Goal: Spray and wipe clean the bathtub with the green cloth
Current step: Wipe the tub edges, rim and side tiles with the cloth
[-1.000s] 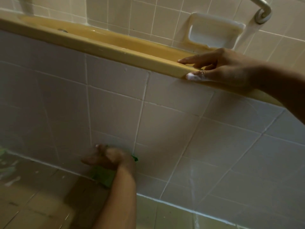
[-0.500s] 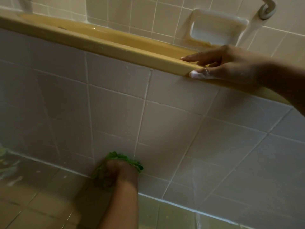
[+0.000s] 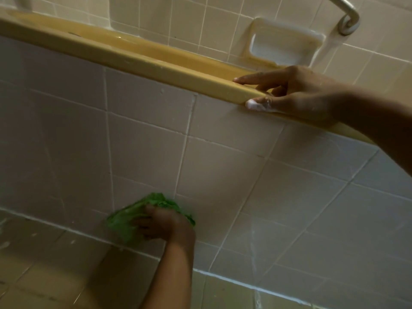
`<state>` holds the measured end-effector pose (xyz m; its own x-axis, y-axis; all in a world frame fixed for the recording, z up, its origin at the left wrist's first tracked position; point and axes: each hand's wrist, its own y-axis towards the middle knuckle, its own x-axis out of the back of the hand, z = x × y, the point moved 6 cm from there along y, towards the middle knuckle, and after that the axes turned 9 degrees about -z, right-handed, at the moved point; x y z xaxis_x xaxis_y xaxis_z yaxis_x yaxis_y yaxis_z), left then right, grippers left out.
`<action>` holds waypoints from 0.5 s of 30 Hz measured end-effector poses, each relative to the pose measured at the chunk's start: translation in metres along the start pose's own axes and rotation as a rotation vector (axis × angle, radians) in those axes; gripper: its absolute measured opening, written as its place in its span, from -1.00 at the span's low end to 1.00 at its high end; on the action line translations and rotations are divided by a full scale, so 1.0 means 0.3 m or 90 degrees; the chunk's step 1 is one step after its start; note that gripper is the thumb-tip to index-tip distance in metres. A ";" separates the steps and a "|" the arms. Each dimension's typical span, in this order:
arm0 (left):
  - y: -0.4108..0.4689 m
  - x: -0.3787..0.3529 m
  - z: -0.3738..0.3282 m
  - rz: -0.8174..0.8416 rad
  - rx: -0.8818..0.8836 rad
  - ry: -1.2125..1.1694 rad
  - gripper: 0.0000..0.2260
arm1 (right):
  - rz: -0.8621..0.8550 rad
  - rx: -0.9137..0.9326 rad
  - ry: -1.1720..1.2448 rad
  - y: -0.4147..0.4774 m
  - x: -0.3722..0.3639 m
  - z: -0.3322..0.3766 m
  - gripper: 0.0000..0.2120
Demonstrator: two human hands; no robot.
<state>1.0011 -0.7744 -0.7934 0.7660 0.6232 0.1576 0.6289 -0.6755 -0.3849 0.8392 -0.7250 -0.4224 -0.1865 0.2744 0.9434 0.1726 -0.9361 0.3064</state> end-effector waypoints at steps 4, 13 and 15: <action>-0.135 0.004 -0.130 0.003 -0.005 -0.191 -0.40 | -0.032 0.037 0.011 -0.009 0.006 0.006 -0.41; -0.373 0.049 -0.430 0.037 -0.611 -0.214 -0.30 | -0.078 0.110 0.039 -0.042 0.017 0.011 -0.48; -0.393 0.062 -0.481 0.004 -0.721 -0.166 -0.36 | -0.083 0.094 0.041 -0.043 0.020 0.000 -0.51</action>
<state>0.9604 -0.7402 -0.6139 0.8012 0.5924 -0.0843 0.4862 -0.5624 0.6689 0.8360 -0.7112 -0.4206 -0.2768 0.3721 0.8860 0.2816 -0.8501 0.4450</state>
